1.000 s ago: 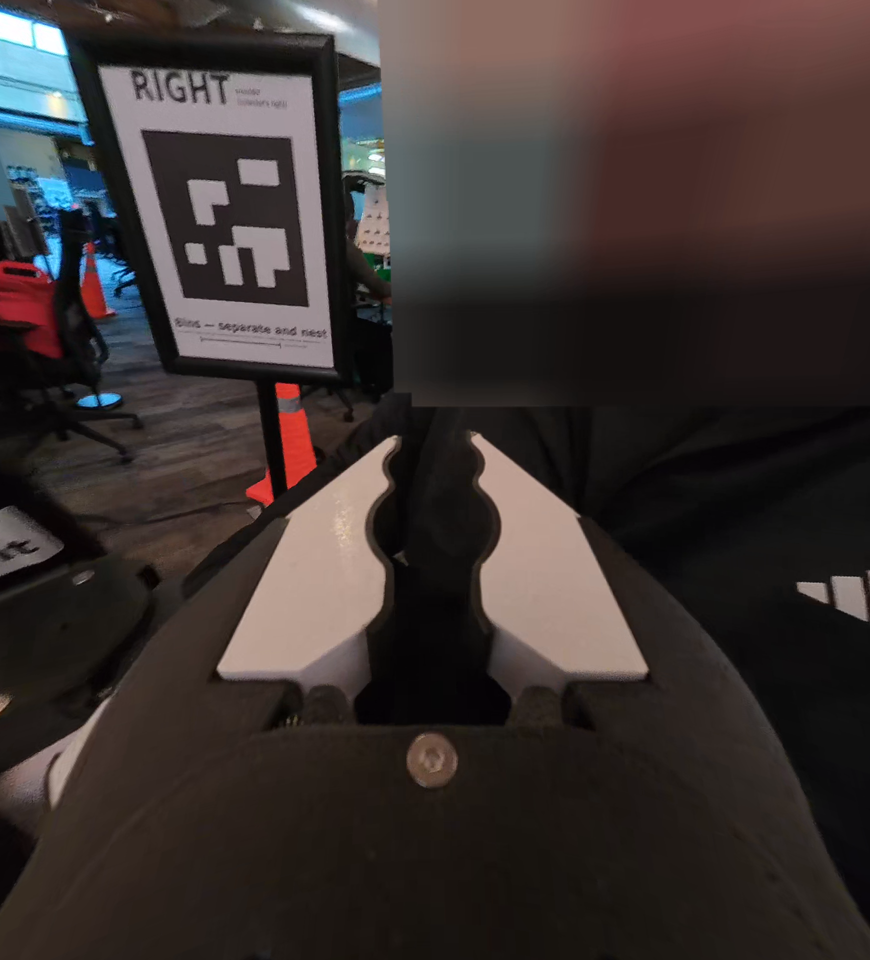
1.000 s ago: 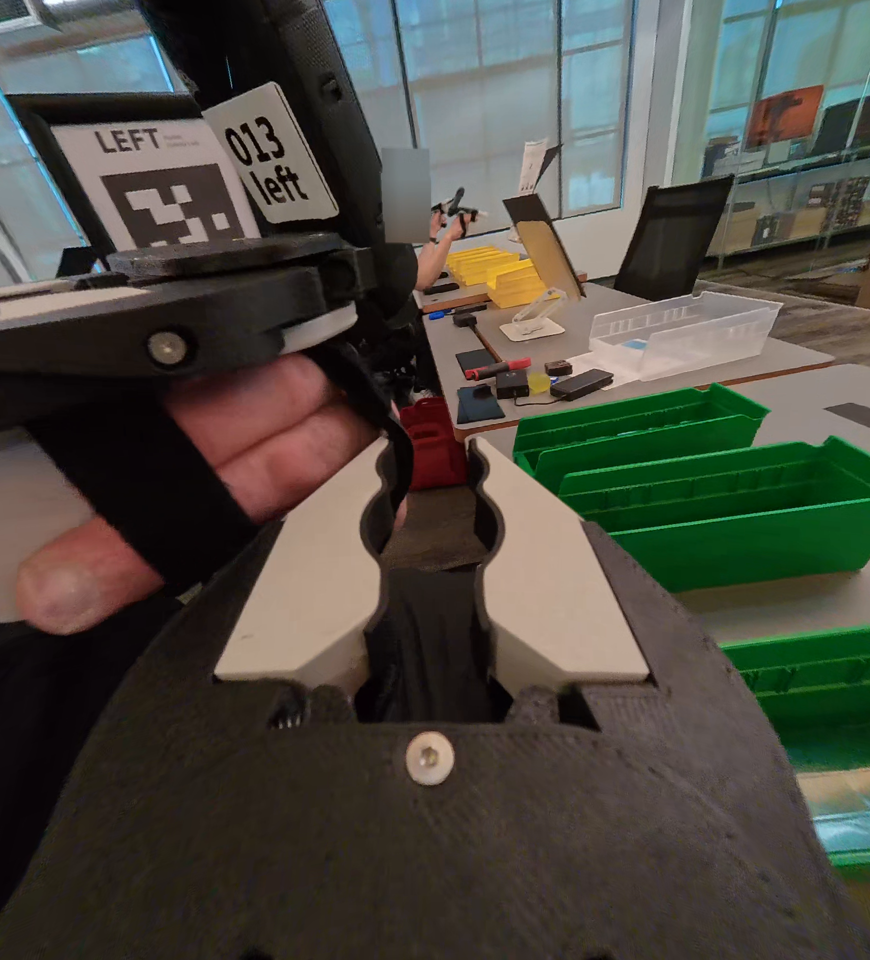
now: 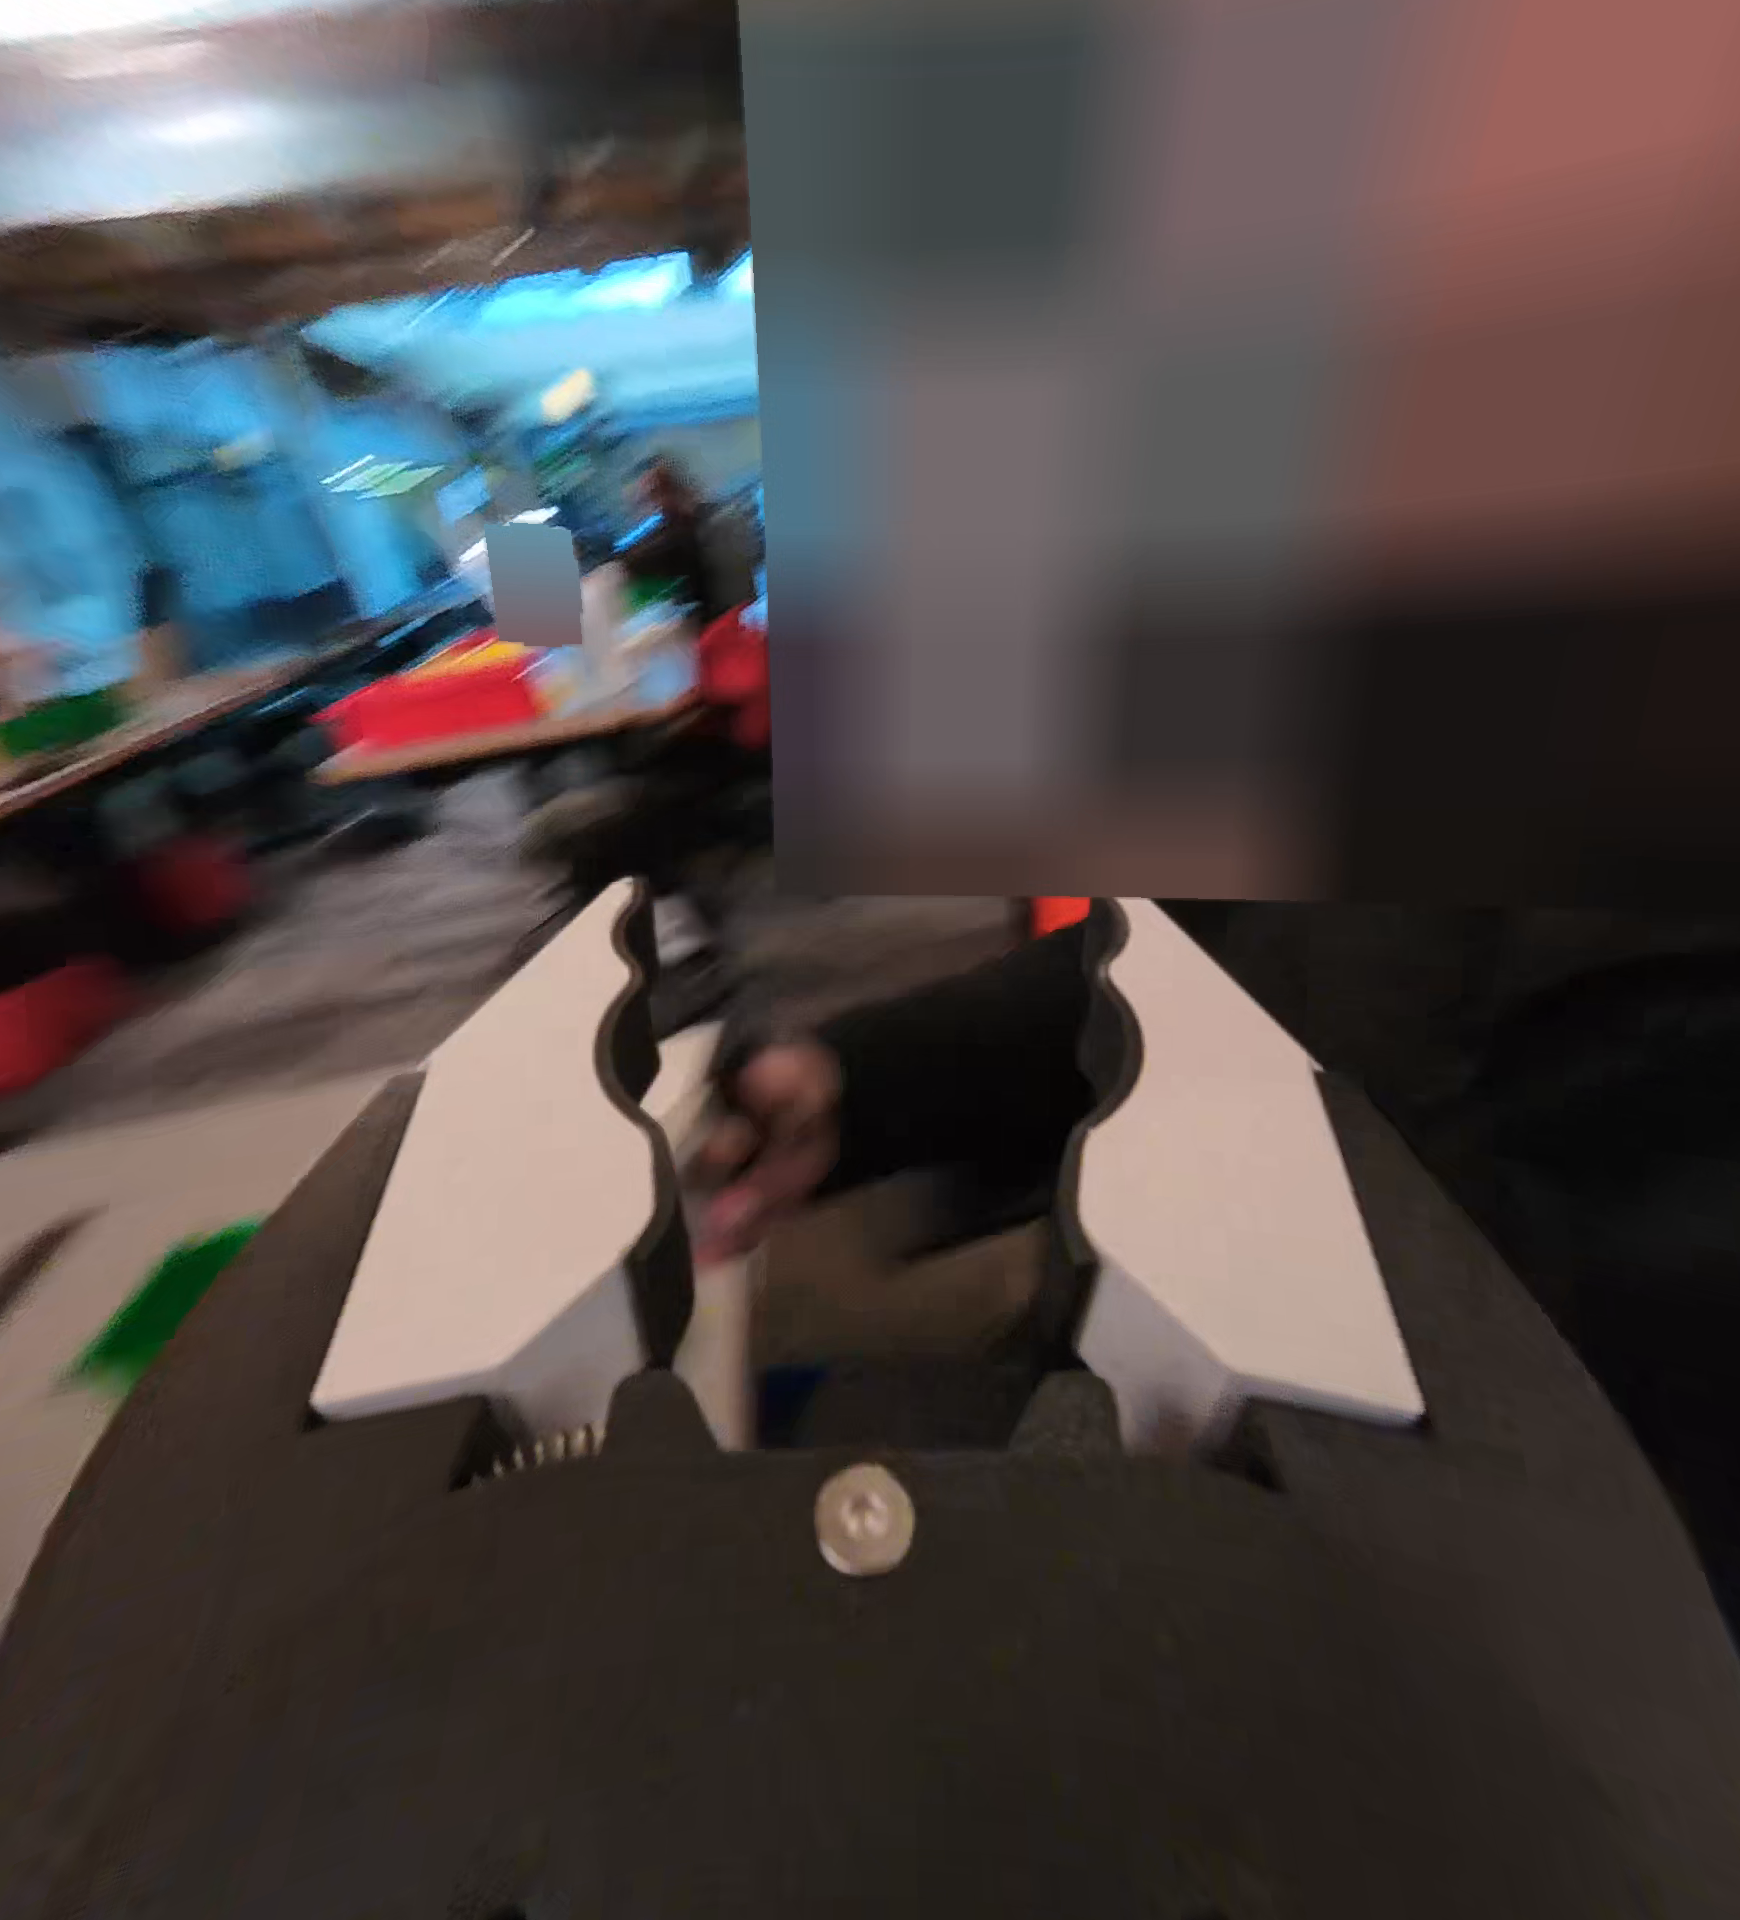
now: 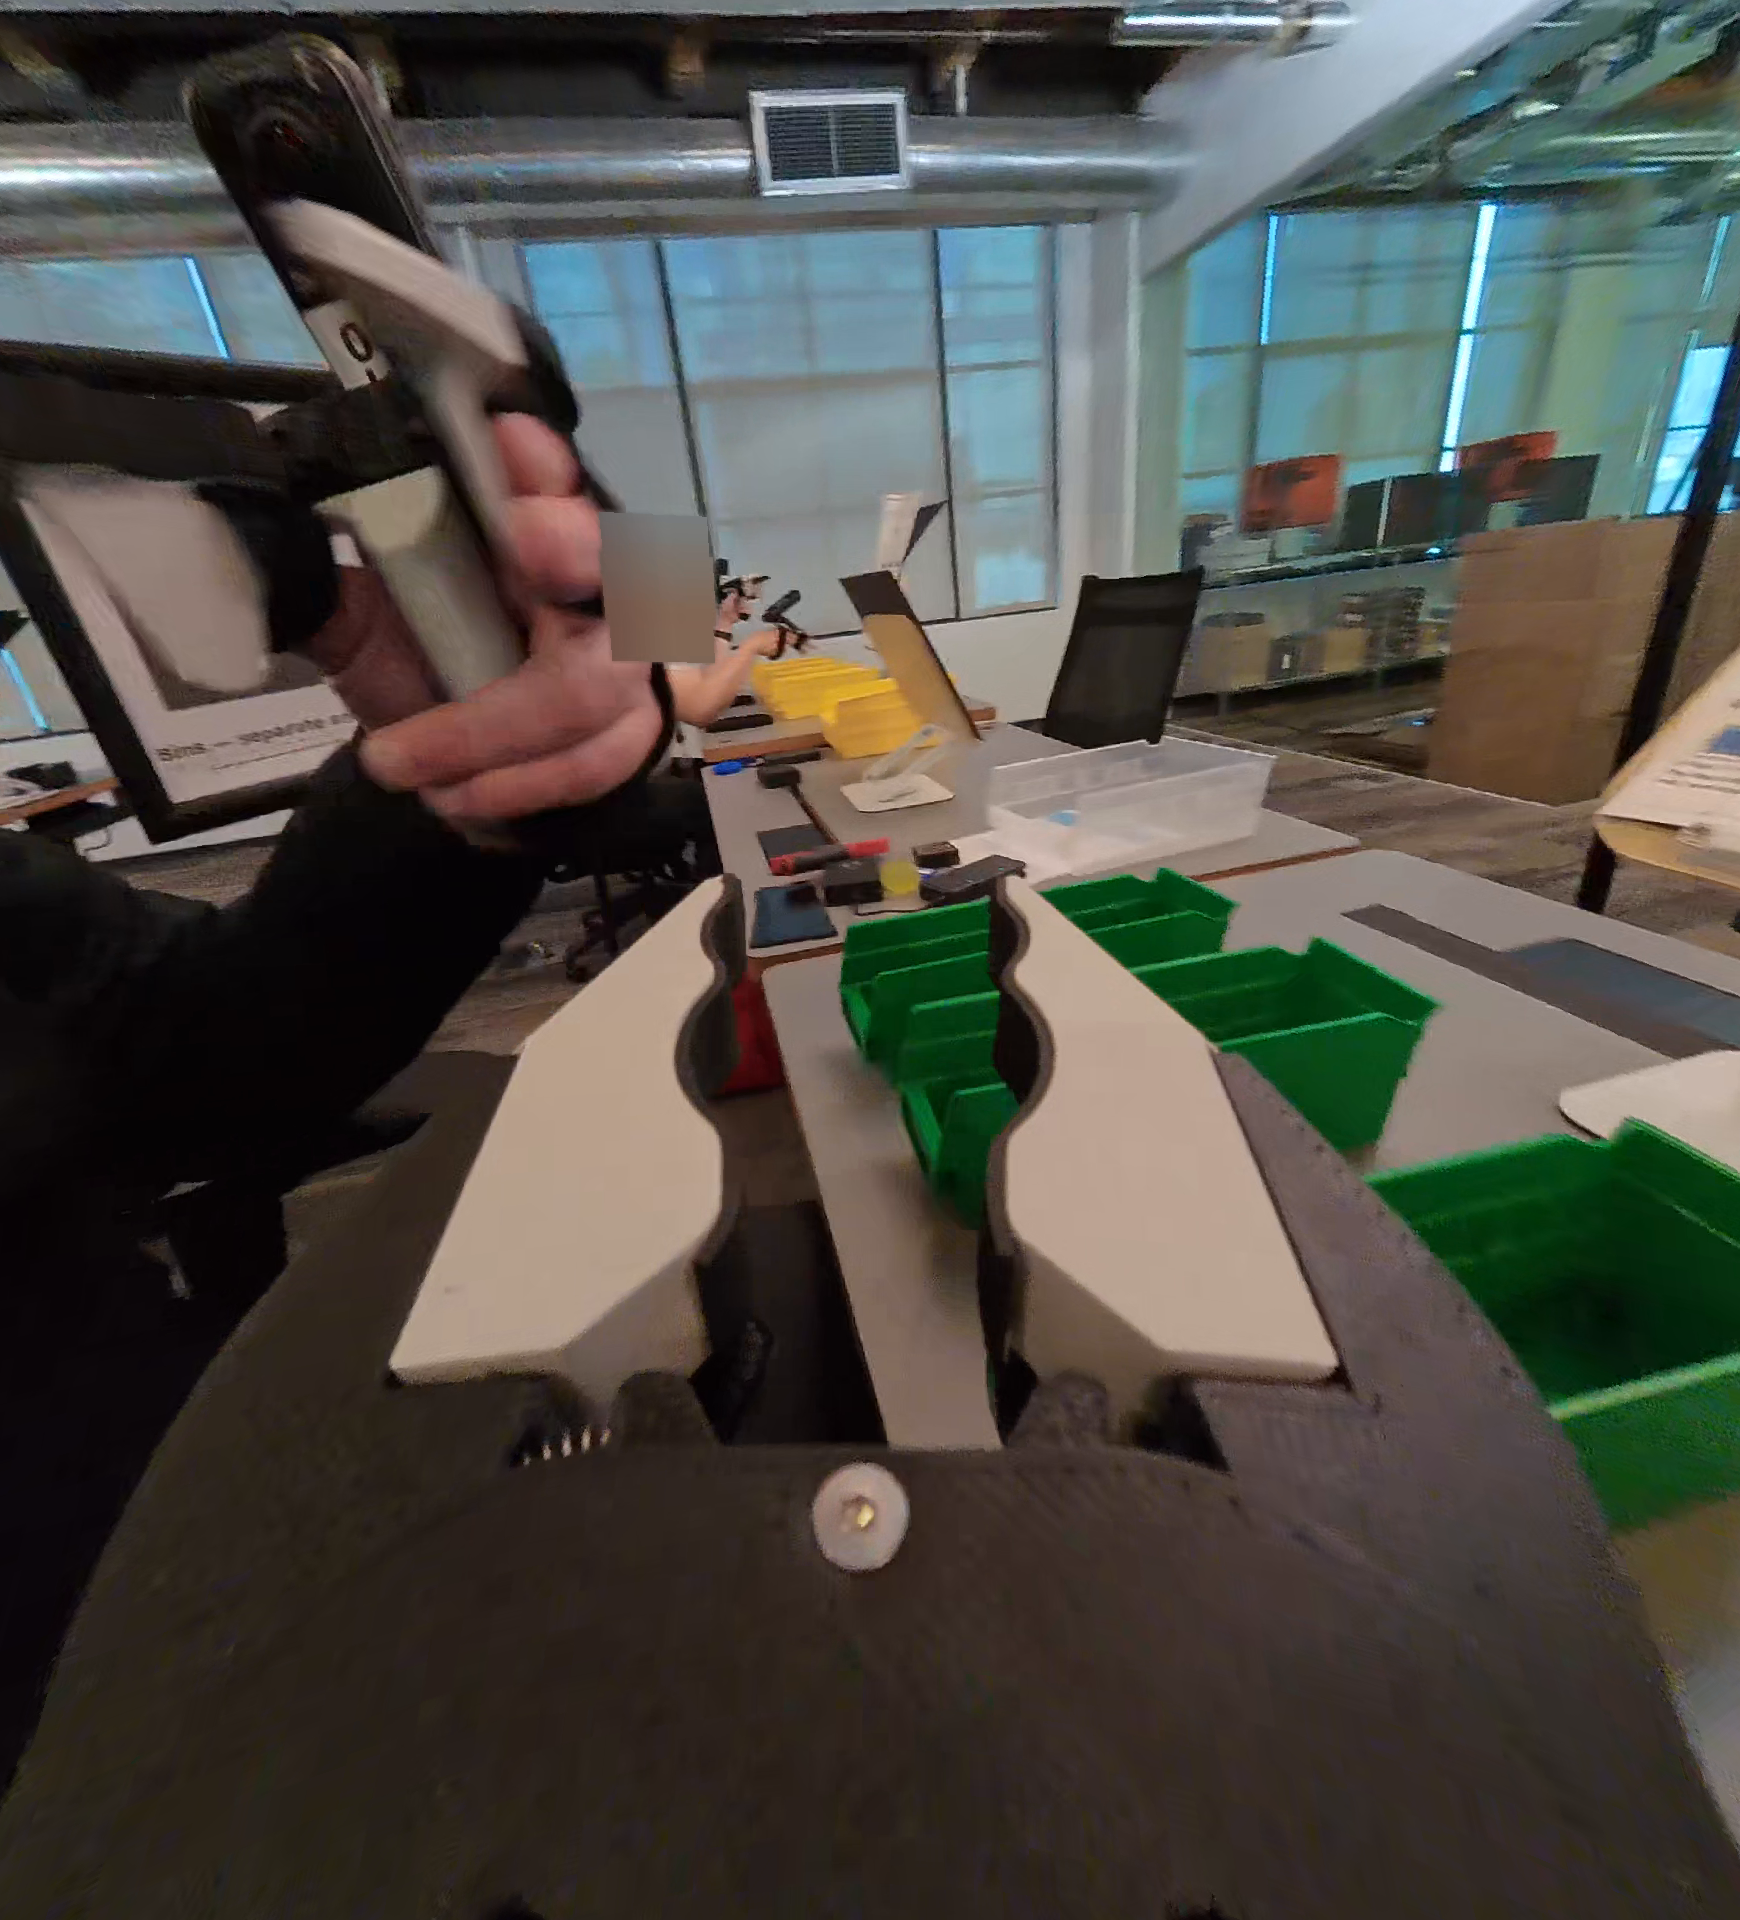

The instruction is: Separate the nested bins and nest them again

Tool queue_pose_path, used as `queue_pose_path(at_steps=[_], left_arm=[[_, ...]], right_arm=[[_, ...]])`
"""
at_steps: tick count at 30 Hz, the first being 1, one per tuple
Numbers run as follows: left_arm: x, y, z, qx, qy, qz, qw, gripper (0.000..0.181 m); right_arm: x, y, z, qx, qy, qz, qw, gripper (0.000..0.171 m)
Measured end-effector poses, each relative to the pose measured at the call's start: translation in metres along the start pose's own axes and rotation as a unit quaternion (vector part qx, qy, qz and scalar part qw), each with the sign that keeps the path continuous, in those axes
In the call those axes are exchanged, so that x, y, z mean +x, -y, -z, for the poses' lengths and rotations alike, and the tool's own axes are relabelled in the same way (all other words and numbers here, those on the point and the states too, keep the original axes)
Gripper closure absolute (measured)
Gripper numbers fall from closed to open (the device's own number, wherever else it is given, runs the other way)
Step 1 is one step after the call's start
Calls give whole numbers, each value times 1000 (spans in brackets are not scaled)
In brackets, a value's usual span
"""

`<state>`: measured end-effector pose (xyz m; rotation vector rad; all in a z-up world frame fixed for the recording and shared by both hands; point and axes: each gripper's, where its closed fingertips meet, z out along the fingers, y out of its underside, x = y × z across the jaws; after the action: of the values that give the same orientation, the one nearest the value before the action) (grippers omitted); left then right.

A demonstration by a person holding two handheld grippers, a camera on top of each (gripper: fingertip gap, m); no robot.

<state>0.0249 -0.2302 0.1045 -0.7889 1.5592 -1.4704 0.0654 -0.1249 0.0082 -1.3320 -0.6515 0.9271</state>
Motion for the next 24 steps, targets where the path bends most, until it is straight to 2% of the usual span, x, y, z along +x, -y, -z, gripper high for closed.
queue_pose_path(at_steps=[2, 3, 5, 7, 8, 13, 21, 24], left_arm=[[-54, -29, 31, -94, 138, -3, 986, 86], [-85, -46, 54, -138, 214, 18, 967, 76], [-135, -84, 105, -196, 329, 75, 921, 58], [-168, -138, 155, -280, 406, 138, 859, 34], [-180, -163, 176, -316, 430, 157, 831, 29], [-209, -256, 235, -403, 473, 282, 731, 23], [-230, -325, 271, -491, 489, 363, 623, 23], [-228, -347, 279, -506, 487, 391, 595, 26]], right_arm=[[11, -9, 3, -7, -17, -9, 1000, 129], [16, -14, 2, -13, -24, -16, 1000, 129], [20, -27, -1, -21, -28, -31, 999, 129], [22, -40, -7, -36, -29, -44, 998, 129], [21, -46, -9, -43, -27, -46, 998, 129], [18, -65, -17, -71, -25, -35, 997, 130], [15, -88, -21, -113, -19, -8, 993, 133], [13, -92, -22, -121, -15, 4, 992, 134]])
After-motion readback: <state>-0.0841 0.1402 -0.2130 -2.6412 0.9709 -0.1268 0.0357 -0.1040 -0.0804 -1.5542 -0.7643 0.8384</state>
